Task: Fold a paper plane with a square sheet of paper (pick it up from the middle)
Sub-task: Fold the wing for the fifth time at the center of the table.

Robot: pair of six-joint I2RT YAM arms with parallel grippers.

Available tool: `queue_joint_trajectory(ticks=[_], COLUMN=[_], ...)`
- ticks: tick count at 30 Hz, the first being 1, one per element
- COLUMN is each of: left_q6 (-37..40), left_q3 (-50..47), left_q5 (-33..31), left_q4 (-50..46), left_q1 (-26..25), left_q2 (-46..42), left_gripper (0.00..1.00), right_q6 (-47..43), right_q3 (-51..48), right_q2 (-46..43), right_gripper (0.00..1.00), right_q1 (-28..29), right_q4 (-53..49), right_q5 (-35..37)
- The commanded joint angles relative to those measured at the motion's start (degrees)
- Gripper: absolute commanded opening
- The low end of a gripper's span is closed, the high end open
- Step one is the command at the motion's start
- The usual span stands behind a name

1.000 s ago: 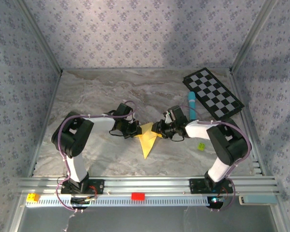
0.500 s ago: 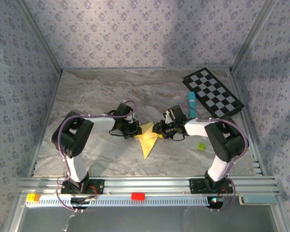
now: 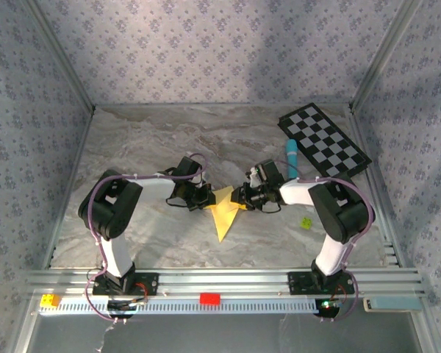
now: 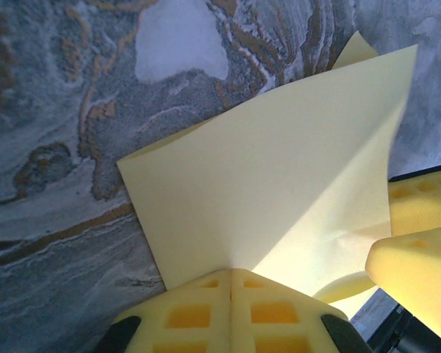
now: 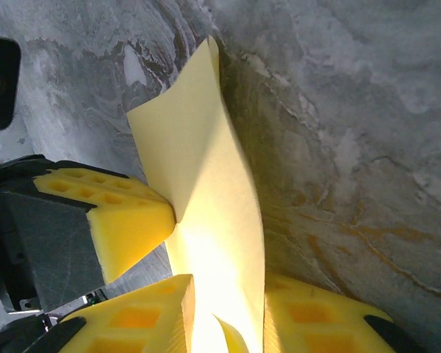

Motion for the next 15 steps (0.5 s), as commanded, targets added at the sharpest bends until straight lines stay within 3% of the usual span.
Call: queue_joint_trajectory(ticks=[1,7,15], left_q6=[0.64,0.67,0.7], left_q3=[0.73,0.79,0.99], left_q5=[-0.73,-0.8,-0.72], left_q4=[-3.12,-3.12,-3.03], left_q1=[-0.22,-0.17,-0.2], left_q2=[0.68,0.43,-0.14], left_gripper=[0.02,0.02,0.02], right_q6=[-2.21,-2.81,-3.62], right_q3=[1.43,1.19,1.81], right_q2=[0.94,0.82,2.24], right_gripper=[0.28,0.27,0.17], right_q1=[-0.56,-0.97,-1.0], right_q4=[-1.02,-1.05,-1.24], right_q5=[-2.66,-3.27,-4.51])
